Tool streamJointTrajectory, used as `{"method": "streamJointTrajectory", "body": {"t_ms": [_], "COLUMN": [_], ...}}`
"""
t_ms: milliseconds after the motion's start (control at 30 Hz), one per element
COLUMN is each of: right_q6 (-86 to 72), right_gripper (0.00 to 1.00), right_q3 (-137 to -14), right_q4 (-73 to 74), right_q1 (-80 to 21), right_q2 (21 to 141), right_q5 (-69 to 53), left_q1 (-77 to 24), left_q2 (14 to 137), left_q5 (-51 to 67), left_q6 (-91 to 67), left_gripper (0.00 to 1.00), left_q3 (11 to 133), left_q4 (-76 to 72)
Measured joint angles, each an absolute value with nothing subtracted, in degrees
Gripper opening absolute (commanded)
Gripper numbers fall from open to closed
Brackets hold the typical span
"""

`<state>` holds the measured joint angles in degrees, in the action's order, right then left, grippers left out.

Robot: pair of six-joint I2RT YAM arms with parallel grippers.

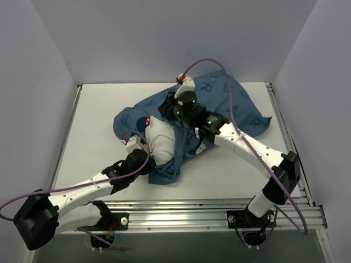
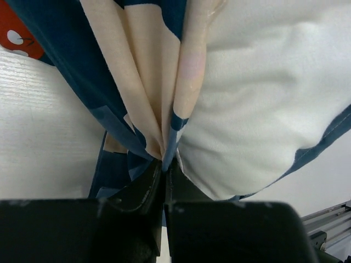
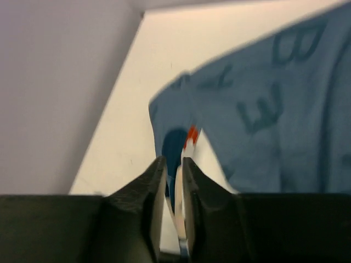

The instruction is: Remove the pillowcase from the pillow

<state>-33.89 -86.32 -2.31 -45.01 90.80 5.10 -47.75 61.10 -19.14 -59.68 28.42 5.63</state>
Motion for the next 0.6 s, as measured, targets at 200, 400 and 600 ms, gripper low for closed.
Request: {"method": "streamJointTrajectory", "body": {"t_ms": [200,400,600], "right_q6": [-33.17,-37.45,-40.36], "right_gripper": [0.49,0.71,0.76], "right_q3": [-73.73,-66.72,-63.29], "right_q4": [3.62,4.49,4.03], "right_q1": [-57.39,-62.02,-62.39], "right_q2": [90.98,90.96,90.96], "right_q5": [11.51,19.16,22.48], "left_q1": [-47.75,-47.75,-47.75], "left_q2": [62.83,62.41,61.76], "left_q5": [-17.93,-17.78,-17.78], "left_q6": [-59.88,-60.93,-61.98], "left_gripper": [0.09,0.09,0.09], "left_q3": [25.61,22.50,19.92], "left_q4": [0.19,-4.73,-8.49]}}
